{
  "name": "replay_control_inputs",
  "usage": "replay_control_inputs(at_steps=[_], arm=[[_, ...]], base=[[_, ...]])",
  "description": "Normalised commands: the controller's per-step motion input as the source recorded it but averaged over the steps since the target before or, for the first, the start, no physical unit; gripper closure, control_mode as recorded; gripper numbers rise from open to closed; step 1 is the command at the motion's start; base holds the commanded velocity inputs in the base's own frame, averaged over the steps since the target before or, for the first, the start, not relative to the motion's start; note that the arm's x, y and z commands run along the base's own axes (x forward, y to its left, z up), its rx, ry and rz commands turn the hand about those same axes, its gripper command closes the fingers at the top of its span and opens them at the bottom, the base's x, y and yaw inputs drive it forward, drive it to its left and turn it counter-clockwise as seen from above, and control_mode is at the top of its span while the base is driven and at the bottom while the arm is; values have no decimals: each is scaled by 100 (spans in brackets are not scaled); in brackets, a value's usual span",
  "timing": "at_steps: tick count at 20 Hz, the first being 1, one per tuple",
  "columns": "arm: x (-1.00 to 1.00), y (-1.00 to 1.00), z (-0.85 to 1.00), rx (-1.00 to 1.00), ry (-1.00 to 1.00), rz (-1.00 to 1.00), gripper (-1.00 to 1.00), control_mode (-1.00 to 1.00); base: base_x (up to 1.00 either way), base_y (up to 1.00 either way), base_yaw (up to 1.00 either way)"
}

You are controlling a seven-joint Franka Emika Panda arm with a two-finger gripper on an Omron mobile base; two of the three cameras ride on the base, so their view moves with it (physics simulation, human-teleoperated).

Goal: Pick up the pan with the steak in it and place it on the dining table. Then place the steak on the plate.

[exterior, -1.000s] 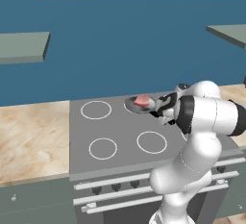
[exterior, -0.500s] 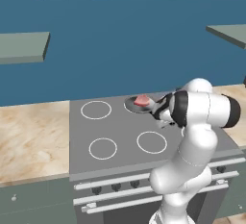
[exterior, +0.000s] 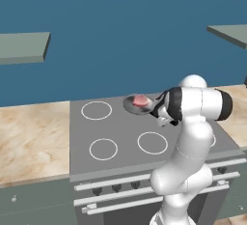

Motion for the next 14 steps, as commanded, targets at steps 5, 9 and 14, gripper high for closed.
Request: replay_control_inputs(at_steps=[5, 9, 14], arm=[[21, -20, -12, 0, 0, 0, 100, -100], [0, 0, 0, 0, 0, 0, 100, -100], [0, 1, 22, 1, 0, -4, 100, -100]], base=[[0, 0, 0], [0, 0, 0], [0, 0, 0]])
